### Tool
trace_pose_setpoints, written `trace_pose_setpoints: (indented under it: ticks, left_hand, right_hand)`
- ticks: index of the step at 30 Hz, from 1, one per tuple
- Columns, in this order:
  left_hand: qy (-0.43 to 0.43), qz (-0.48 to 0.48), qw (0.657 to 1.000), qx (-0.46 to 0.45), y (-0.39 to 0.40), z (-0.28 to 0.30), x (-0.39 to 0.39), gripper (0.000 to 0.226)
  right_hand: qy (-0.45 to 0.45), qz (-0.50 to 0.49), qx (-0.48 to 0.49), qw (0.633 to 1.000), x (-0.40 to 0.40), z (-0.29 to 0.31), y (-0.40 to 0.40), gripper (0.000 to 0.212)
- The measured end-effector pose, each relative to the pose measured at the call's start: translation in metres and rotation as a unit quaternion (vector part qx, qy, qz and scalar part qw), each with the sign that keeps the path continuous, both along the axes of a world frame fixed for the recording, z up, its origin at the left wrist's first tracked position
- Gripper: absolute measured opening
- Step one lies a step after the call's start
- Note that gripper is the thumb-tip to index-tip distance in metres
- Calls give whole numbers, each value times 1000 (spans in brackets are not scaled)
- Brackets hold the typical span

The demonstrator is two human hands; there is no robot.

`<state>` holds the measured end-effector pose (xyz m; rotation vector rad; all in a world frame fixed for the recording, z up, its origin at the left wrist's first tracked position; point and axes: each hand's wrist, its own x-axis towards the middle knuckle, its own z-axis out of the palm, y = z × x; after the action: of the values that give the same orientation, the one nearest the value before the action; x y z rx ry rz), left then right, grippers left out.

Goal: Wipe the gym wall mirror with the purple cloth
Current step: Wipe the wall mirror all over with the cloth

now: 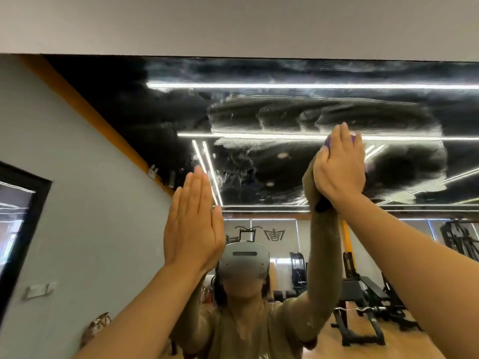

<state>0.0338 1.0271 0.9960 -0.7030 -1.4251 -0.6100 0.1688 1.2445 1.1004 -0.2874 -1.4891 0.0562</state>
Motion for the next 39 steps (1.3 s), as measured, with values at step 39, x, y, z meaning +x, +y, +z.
trace_pose_setpoints:
  ticks: [39]
  left_hand:
    - [-5, -32, 999, -5, -40, -4, -23, 65]
  right_hand:
    - [-191, 57, 350, 915, -57, -10, -108, 58]
